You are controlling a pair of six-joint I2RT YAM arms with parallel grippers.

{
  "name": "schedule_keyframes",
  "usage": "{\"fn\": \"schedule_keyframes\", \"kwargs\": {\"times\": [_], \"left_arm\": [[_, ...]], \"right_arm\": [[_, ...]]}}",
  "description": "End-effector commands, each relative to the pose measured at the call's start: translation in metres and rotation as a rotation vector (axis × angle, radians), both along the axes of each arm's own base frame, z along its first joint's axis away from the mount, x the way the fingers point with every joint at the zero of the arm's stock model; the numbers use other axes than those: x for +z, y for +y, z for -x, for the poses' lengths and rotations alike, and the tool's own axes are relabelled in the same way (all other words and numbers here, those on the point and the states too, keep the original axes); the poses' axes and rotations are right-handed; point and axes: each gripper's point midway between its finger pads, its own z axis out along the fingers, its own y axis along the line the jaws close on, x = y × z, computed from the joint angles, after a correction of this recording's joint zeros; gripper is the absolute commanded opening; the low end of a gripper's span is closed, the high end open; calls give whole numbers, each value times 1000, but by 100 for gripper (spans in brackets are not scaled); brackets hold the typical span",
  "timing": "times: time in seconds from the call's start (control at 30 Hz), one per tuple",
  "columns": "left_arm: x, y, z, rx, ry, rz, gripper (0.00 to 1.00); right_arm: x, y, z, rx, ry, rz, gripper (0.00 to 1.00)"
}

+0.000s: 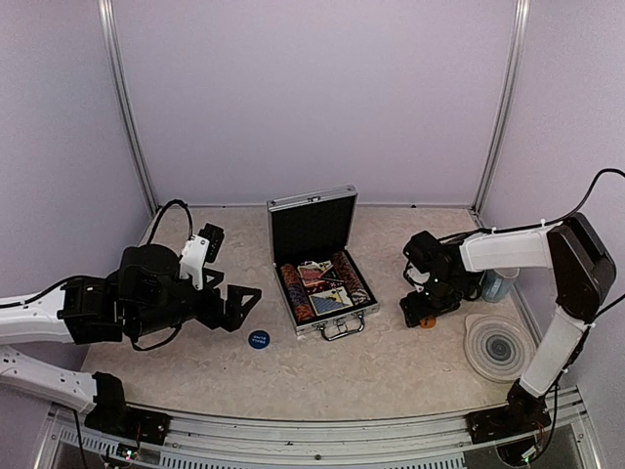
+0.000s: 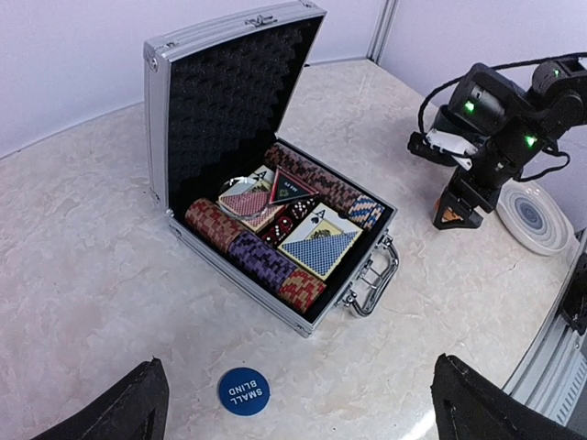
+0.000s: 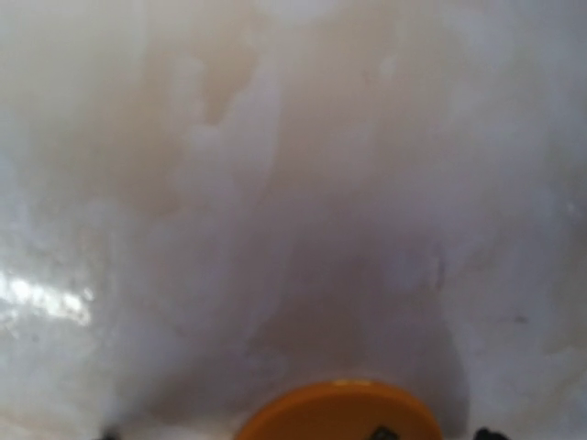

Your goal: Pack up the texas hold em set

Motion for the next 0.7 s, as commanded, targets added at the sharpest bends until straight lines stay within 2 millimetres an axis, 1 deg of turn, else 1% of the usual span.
{"fn": "schedule_keyframes", "kwargs": {"times": [0.0, 0.13, 0.27, 0.5, 0.53, 0.63, 0.67], "left_arm": [[0, 6, 0, 29, 1, 19, 99], [-2, 4, -1, 27, -3, 7, 99], [-3, 1, -2, 25, -4, -1, 99], [-1, 2, -2, 29, -10, 1, 99], [0, 2, -2, 29, -10, 3, 99], [0, 3, -2, 31, -9, 6, 99], [0, 4, -2, 33, -9, 9, 99]], "right_arm": [[-15, -8, 5, 2, 48, 6, 82], [-24, -11, 12, 9, 87, -4, 75], [-29, -13, 21, 10, 120, -2, 72], [-25, -9, 23, 19, 132, -24, 68], [-25, -8, 24, 22, 139, -31, 65], [-28, -2, 27, 29, 156, -67, 53], [-28, -1, 28, 29, 158, -70, 51]]}}
